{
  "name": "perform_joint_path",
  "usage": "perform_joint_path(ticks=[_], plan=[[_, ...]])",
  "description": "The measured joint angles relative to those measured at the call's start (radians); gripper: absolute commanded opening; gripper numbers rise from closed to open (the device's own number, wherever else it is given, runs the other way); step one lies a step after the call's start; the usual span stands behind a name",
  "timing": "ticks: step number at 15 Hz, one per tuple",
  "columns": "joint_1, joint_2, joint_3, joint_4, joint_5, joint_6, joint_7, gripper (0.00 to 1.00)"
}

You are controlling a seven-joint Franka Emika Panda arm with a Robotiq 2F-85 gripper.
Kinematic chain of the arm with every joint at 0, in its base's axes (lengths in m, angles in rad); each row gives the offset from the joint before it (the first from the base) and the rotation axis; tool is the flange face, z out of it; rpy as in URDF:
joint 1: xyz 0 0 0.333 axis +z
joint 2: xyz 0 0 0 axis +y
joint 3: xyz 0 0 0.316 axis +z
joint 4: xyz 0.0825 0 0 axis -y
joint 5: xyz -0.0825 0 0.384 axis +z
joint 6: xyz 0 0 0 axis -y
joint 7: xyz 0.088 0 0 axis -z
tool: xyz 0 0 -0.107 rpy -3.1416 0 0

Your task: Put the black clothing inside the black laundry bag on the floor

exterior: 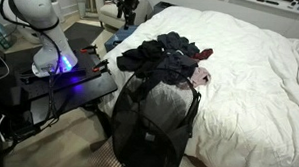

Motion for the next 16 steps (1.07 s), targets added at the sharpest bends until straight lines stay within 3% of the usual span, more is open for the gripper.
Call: perform_joint_path(ticks=[4,6,11,16], plan=[[-0.008,0.003,0.007,0.0,0.009,0.004,0.002,1.0],[-0.01,0.01,0.007,0.0,0.071,0.034,0.021,1.0],[-0.011,0.052,0.014,0.001,0.255,0.199,0.132,1.0],[-0.016,0.129,0.05,0.007,0.335,0.376,0.316,1.0]])
